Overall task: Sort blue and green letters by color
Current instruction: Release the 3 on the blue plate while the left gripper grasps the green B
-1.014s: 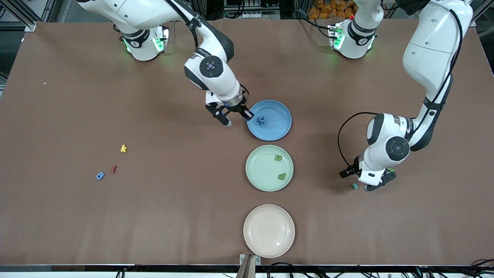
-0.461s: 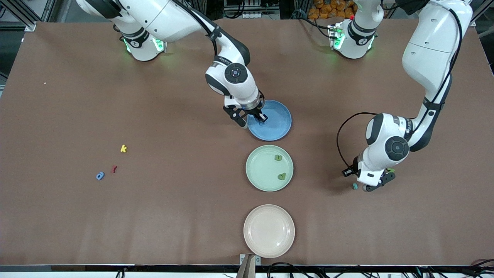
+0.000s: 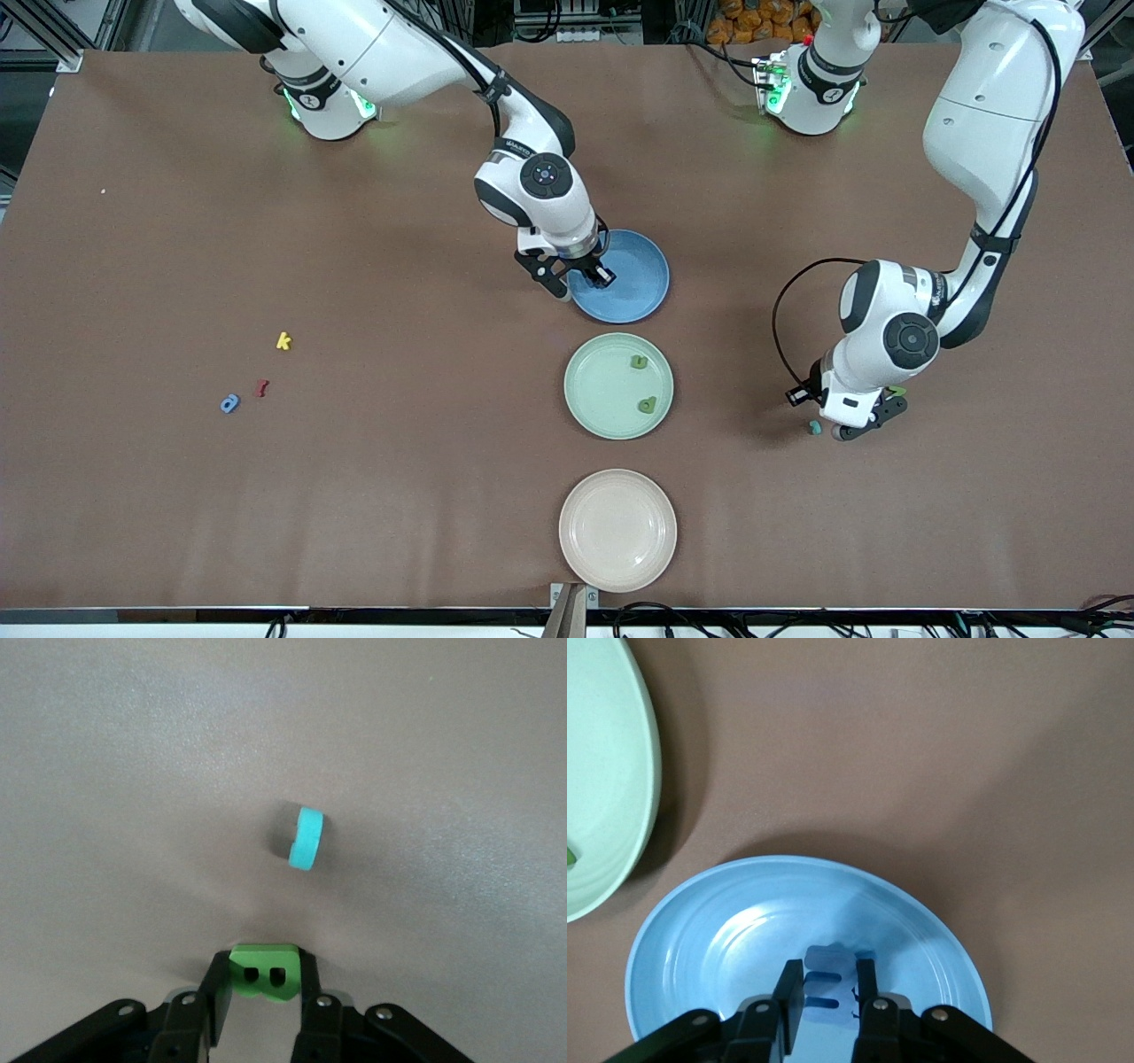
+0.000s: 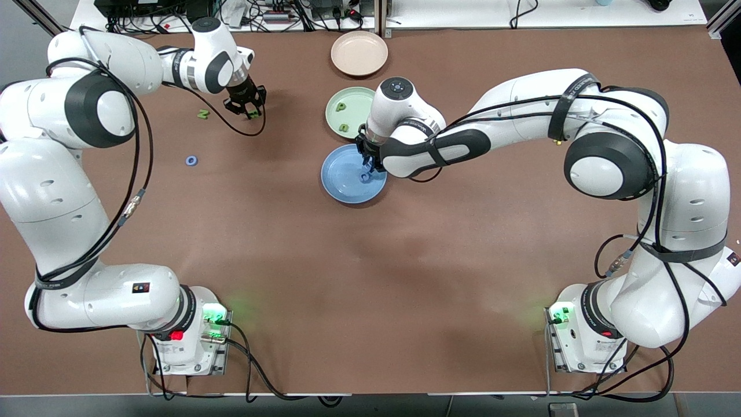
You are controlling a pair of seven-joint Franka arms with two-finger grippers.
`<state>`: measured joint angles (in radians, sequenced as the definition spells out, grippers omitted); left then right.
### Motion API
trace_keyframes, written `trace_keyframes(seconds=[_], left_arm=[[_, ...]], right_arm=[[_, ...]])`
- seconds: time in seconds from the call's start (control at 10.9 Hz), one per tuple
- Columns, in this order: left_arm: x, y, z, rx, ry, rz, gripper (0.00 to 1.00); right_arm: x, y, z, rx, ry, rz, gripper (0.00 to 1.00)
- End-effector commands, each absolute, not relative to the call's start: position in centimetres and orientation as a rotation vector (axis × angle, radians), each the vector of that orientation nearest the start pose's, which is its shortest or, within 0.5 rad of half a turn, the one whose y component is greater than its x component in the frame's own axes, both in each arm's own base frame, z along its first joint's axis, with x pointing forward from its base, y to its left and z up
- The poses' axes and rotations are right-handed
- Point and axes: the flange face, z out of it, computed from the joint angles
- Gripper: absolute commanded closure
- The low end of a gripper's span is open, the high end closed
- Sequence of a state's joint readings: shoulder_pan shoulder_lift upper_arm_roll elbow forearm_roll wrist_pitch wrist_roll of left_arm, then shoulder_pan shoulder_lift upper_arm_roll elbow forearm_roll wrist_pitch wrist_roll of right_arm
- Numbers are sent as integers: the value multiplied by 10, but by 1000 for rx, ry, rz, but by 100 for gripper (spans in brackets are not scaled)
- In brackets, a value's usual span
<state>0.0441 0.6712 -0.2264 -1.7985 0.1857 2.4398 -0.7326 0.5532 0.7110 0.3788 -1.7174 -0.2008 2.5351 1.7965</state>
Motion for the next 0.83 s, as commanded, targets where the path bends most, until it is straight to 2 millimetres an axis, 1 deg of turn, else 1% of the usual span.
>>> trace_keyframes(seconds=[0.0,0.09,0.18,0.28,0.37,0.46,0.55,0.64,0.74], left_arm=[[647,-120,202,-3083,-706,-36,100],[645,-139,209,-3107,-684,-44,100],[645,-160,218,-3132,-693,-55,100],[644,-181,227,-3147,-749,-61,100],[642,-200,233,-3154,-797,-61,100],[636,-225,238,-3159,-819,-63,100],[627,-251,239,-3158,-842,-54,100],[618,-277,244,-3154,-883,-57,100],[613,-302,252,-3153,-934,-68,100]], right_arm=[[430,544,219,-2685,1226,95,21],[433,542,225,-2677,1230,89,15],[442,536,234,-2667,1237,75,10],[458,520,250,-2673,1257,51,11],[472,501,270,-2724,1239,27,11],[491,473,292,-2783,1205,14,11],[507,448,315,-2826,1152,18,11],[525,422,336,-2846,1098,1,10],[543,390,345,-2881,1045,-17,10]])
